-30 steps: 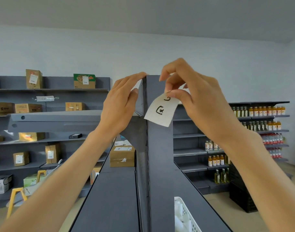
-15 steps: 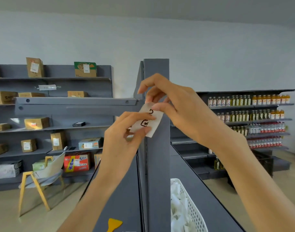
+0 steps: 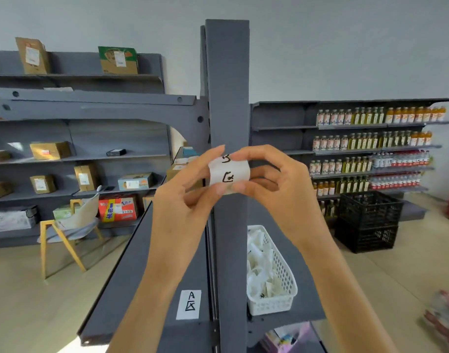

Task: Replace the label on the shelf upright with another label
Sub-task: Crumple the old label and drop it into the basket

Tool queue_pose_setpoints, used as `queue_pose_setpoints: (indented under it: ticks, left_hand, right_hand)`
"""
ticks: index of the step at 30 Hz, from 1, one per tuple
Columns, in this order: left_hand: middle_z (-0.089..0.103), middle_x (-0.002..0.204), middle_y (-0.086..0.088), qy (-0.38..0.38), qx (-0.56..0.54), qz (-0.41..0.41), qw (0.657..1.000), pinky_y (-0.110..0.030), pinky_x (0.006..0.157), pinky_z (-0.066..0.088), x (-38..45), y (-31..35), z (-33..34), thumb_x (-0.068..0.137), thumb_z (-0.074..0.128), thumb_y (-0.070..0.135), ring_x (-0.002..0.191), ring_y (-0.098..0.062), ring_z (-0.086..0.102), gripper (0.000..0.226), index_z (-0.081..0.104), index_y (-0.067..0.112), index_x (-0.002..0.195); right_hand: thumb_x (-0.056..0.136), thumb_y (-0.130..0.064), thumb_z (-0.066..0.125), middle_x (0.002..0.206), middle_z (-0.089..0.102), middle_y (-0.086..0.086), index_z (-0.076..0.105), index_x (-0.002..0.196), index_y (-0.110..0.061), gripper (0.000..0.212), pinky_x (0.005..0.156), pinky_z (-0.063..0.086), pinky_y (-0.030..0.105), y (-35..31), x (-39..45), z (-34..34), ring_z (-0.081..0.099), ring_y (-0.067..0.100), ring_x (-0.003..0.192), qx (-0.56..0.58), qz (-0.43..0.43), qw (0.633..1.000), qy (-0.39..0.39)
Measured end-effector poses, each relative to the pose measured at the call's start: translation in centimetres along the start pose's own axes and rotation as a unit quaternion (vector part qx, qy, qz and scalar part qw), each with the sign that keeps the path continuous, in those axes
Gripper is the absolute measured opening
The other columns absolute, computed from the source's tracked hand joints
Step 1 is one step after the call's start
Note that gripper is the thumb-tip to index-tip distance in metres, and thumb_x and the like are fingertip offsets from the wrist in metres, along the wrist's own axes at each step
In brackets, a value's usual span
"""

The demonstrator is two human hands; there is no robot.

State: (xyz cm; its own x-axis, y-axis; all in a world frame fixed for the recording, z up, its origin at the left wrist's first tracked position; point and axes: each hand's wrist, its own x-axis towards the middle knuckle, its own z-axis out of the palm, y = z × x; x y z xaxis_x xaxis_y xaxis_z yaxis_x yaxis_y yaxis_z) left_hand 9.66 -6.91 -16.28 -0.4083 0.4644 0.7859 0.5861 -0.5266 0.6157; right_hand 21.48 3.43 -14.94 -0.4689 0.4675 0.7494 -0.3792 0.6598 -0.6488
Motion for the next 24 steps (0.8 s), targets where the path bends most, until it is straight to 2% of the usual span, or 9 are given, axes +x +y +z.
queue_pose_setpoints:
  ticks: [2,5,8,11,14,16,19,21,24]
  left_hand:
    - [0.075,0.1,0.005,0.01,0.024,-0.009,1.0,-0.014,0.076,0.054,-1.1,-0.1,0.2,0.086,0.069,0.008,0.092,-0.003,0.071,0.043,0.063,0.024,0.125]
    - [0.074,0.089,0.013,0.05,0.088,-0.002,0.995,-0.016,0.072,0.055,-2.4,-0.5,0.7,0.083,0.073,0.015,0.083,0.001,0.072,0.026,0.07,0.02,0.108]
    - [0.072,0.084,0.01,0.059,0.141,0.019,0.988,-0.02,0.07,0.057,-3.5,-1.1,1.1,0.084,0.072,0.019,0.076,-0.001,0.07,0.009,0.072,0.019,0.093]
    - [0.059,0.09,0.005,0.038,0.214,0.035,0.975,-0.015,0.063,0.049,-4.5,-2.0,1.7,0.083,0.071,0.027,0.078,0.007,0.058,0.011,0.072,0.016,0.086]
    - [0.057,0.085,0.002,0.0,0.219,0.002,0.976,-0.017,0.063,0.046,-5.4,-3.1,2.6,0.088,0.066,0.029,0.078,-0.004,0.057,0.021,0.066,0.012,0.076]
    - [0.062,0.078,-0.004,-0.042,0.202,-0.042,0.978,-0.019,0.062,0.046,-6.2,-3.7,3.4,0.095,0.057,0.031,0.073,-0.015,0.058,0.028,0.063,0.01,0.077]
    - [0.074,0.08,-0.004,-0.056,0.058,-0.159,0.984,-0.024,0.07,0.056,-7.3,-4.0,4.6,0.101,0.039,0.038,0.076,-0.013,0.07,0.041,0.07,0.015,0.087]
    - [0.077,0.085,-0.002,-0.049,-0.009,-0.203,0.978,-0.022,0.074,0.057,-7.8,-4.3,5.5,0.102,0.036,0.034,0.082,-0.011,0.073,0.041,0.072,0.019,0.091]
    - [0.076,0.087,-0.006,-0.068,-0.036,-0.222,0.972,-0.023,0.076,0.057,-8.3,-5.0,6.6,0.101,0.04,0.032,0.086,-0.015,0.073,0.036,0.071,0.015,0.095]
  right_hand:
    - [0.08,0.005,0.077,0.105,0.071,-0.002,0.074,0.102,-0.013,0.028,0.08,0.059,0.022,0.7,-1.3,0.2,0.074,0.011,0.087,-0.039,-0.009,0.999,0.035]
    - [0.081,-0.004,0.079,0.105,0.064,0.0,0.079,0.09,-0.013,0.013,0.078,0.055,0.014,1.5,-2.8,0.4,0.07,0.004,0.086,-0.112,-0.032,0.99,0.074]
    - [0.083,-0.009,0.078,0.102,0.065,-0.002,0.078,0.086,-0.018,0.01,0.077,0.053,0.016,2.0,-3.9,0.0,0.065,0.007,0.092,-0.15,-0.019,0.986,0.074]
    - [0.087,-0.012,0.074,0.091,0.068,-0.012,0.074,0.088,-0.023,0.011,0.08,0.055,0.029,2.6,-4.8,-0.7,0.064,0.008,0.091,-0.192,0.019,0.98,0.052]
    - [0.088,-0.008,0.074,0.083,0.073,-0.006,0.073,0.09,-0.014,0.006,0.077,0.057,0.023,3.1,-5.7,-1.1,0.069,0.007,0.079,-0.167,0.048,0.984,0.047]
    - [0.086,-0.006,0.075,0.079,0.075,-0.002,0.072,0.091,-0.01,0.007,0.073,0.057,0.017,3.6,-6.4,-1.3,0.071,0.008,0.074,-0.149,0.055,0.985,0.062]
    - [0.084,-0.008,0.078,0.077,0.075,-0.003,0.072,0.089,-0.011,0.009,0.071,0.059,0.023,4.7,-7.5,-1.8,0.072,0.01,0.071,-0.157,0.064,0.982,0.081]
    - [0.083,-0.008,0.08,0.076,0.076,-0.003,0.073,0.088,-0.01,0.009,0.07,0.06,0.023,5.4,-8.2,-2.2,0.072,0.009,0.069,-0.151,0.073,0.982,0.085]
    - [0.084,-0.007,0.078,0.077,0.077,-0.005,0.074,0.086,-0.012,0.007,0.07,0.059,0.018,6.3,-9.1,-2.9,0.074,0.006,0.071,-0.134,0.093,0.983,0.081]
